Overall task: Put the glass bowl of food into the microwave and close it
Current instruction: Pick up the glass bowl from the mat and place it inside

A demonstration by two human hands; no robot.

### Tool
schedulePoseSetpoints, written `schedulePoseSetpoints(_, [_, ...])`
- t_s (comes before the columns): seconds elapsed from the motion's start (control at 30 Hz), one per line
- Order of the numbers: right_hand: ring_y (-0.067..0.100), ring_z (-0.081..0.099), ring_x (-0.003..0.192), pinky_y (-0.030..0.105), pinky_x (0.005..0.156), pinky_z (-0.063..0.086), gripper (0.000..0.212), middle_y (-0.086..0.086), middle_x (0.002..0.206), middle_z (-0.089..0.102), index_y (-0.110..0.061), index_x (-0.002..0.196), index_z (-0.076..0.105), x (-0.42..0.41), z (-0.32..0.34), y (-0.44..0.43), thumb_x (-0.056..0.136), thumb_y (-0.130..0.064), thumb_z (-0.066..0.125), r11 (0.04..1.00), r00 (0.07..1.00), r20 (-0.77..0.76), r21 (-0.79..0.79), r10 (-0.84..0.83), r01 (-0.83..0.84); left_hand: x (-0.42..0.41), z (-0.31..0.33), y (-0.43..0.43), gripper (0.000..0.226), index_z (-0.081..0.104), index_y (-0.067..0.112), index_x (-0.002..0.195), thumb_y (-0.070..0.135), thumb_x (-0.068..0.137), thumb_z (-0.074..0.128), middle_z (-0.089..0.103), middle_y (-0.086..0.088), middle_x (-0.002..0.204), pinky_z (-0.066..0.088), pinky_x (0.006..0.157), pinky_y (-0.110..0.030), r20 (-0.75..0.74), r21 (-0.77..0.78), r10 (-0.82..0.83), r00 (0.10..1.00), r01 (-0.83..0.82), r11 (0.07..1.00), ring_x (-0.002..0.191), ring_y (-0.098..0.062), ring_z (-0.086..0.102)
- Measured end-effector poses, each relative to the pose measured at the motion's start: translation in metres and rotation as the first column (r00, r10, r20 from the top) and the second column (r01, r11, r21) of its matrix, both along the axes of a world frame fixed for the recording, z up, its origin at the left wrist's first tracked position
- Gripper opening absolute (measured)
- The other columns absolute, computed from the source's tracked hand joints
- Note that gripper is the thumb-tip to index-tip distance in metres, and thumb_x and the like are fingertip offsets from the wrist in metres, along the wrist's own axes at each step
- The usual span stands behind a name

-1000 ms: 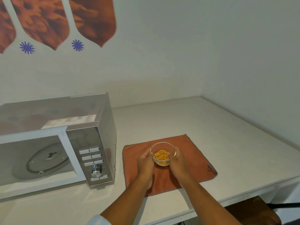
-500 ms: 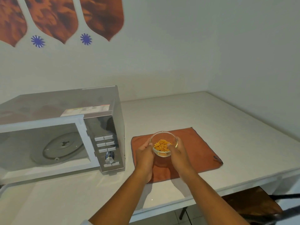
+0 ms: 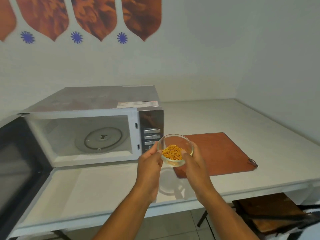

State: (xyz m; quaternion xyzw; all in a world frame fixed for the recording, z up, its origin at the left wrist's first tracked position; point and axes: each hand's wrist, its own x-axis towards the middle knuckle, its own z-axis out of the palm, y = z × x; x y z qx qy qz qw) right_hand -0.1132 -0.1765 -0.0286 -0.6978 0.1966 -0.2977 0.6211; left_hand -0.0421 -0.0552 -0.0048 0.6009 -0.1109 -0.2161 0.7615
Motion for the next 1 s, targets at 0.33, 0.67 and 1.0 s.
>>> schedulePoseSetpoints(0.33, [-0.029, 0.052, 0.103, -0.002, 0.070, 0.044, 0.049, -0.016, 0.148, 0.052, -0.036, 0.154, 0.038, 0.040, 0.004, 0.104, 0.106, -0.040, 0.047, 0.993, 0.993, -0.013, -0.027, 0.113, -0.114, 0.022, -0.006, 0.111, 0.048, 0.051, 0.024, 0.157, 0.011, 0.110, 0.047, 0.061, 0.010, 0.154, 0.045, 0.118, -0.036, -0.026, -0.022, 0.179, 0.983, -0.180, 0.983, 0.137, -0.013, 0.059])
schedulePoseSetpoints(0.67, [0.005, 0.053, 0.127, 0.027, 0.097, 0.044, 0.045, -0.008, 0.149, 0.053, -0.028, 0.148, 0.045, 0.109, 0.006, 0.156, 0.103, -0.034, 0.048, 0.977, 0.973, -0.083, -0.005, 0.213, -0.214, 0.085, -0.020, 0.165, 0.045, 0.053, 0.021, 0.154, 0.012, 0.110, 0.048, 0.084, 0.012, 0.108, 0.054, 0.101, -0.031, -0.055, -0.034, 0.296, 0.953, -0.299, 0.954, 0.103, -0.004, 0.077])
schedulePoseSetpoints(1.0, [0.002, 0.057, 0.106, 0.027, 0.089, 0.045, 0.041, -0.010, 0.124, 0.052, -0.027, 0.141, 0.039, 0.209, -0.008, 0.158, 0.102, -0.040, 0.048, 0.970, 0.952, -0.193, -0.002, 0.238, -0.243, 0.174, -0.021, 0.156, 0.047, 0.070, 0.022, 0.107, 0.055, 0.110, 0.036, 0.080, 0.014, 0.088, 0.044, 0.118, -0.043, -0.137, -0.063, 0.360, 0.923, -0.371, 0.927, 0.105, -0.014, 0.069])
